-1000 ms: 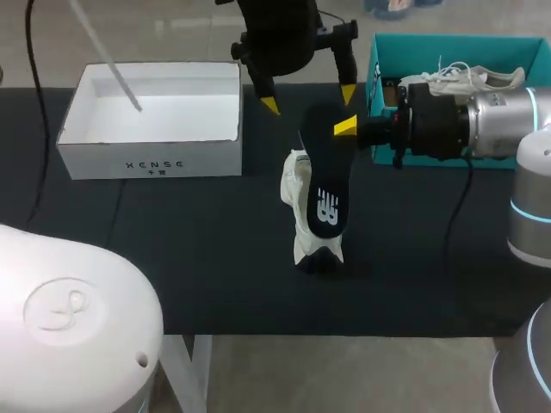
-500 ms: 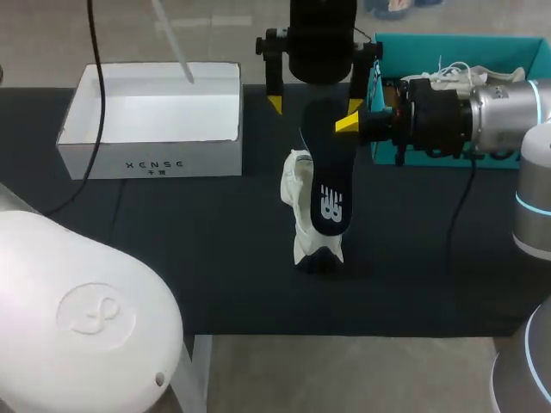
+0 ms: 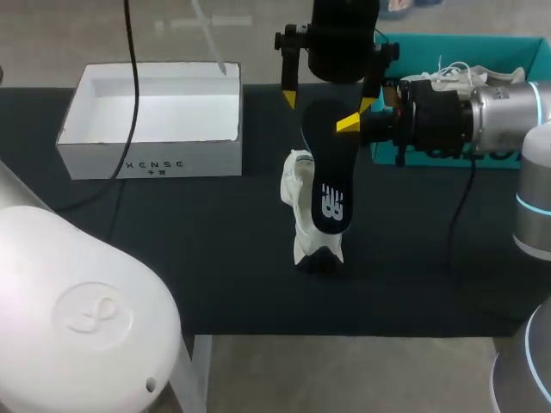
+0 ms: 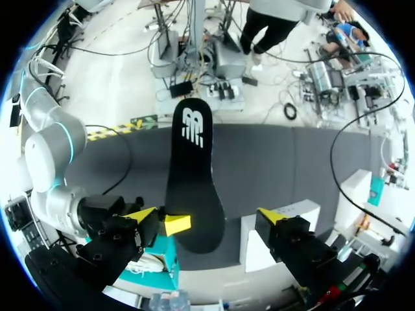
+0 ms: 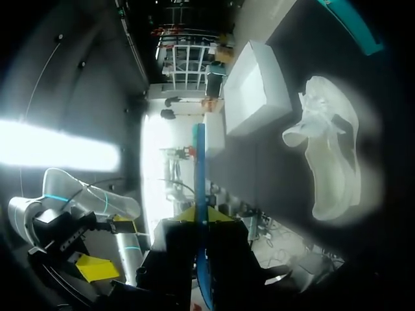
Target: Take the shoe out of the shoebox, open the shoe tongue, remove and reinsert the insole, then place the shoe into the shoebox
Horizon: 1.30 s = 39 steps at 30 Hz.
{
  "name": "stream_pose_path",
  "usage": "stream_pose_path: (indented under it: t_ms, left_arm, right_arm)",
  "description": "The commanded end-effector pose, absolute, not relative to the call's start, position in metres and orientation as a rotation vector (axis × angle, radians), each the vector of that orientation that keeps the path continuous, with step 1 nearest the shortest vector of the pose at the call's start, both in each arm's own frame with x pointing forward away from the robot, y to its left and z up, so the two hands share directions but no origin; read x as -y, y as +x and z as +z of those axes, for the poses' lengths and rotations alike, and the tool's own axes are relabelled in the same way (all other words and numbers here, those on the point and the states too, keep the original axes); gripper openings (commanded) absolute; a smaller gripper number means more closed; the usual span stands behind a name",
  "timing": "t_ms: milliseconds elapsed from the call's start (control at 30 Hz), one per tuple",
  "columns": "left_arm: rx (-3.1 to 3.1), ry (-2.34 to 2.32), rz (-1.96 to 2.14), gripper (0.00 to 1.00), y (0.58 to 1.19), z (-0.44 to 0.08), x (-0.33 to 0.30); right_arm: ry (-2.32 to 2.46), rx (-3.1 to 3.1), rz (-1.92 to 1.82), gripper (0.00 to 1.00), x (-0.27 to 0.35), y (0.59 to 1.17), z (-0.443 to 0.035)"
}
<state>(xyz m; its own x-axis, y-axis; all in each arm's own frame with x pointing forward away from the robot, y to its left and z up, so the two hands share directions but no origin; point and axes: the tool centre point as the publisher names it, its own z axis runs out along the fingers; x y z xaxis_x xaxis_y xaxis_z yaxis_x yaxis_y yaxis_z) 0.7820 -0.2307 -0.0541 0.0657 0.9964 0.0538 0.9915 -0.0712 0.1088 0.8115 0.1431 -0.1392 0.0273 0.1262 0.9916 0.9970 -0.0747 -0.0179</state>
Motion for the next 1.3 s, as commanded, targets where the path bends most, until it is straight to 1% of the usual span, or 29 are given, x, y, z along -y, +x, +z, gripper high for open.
stream_pose_path:
  t_ms: [33,300,600,933,1300]
  left_arm:
    - [-2.086,2.246,0.107,1.0,0.782,-0.058,0.223]
    - [-1.805,2.187,-0.212,1.0,0.781,-0.075,0.21]
    - [-1.547,1.941,-0.476,1.0,0.781,-0.081,0.196]
    - [-1.483,1.392,-0.783,1.0,0.787,-0.079,0.2]
    - [-1.209,0.914,-0.89,1.0,0.799,-0.066,0.22]
  right_arm:
    - [-1.37,1.251,-1.179,0.0,-0.142,0.812,-0.14]
    - [-1.368,1.243,-1.173,0.0,-0.135,0.812,-0.137]
    - [-1.343,1.19,-1.185,0.0,-0.125,0.813,-0.129]
    - [-1.316,1.128,-1.211,0.0,-0.12,0.811,-0.123]
    - [-1.301,1.089,-1.262,0.0,-0.116,0.807,-0.11]
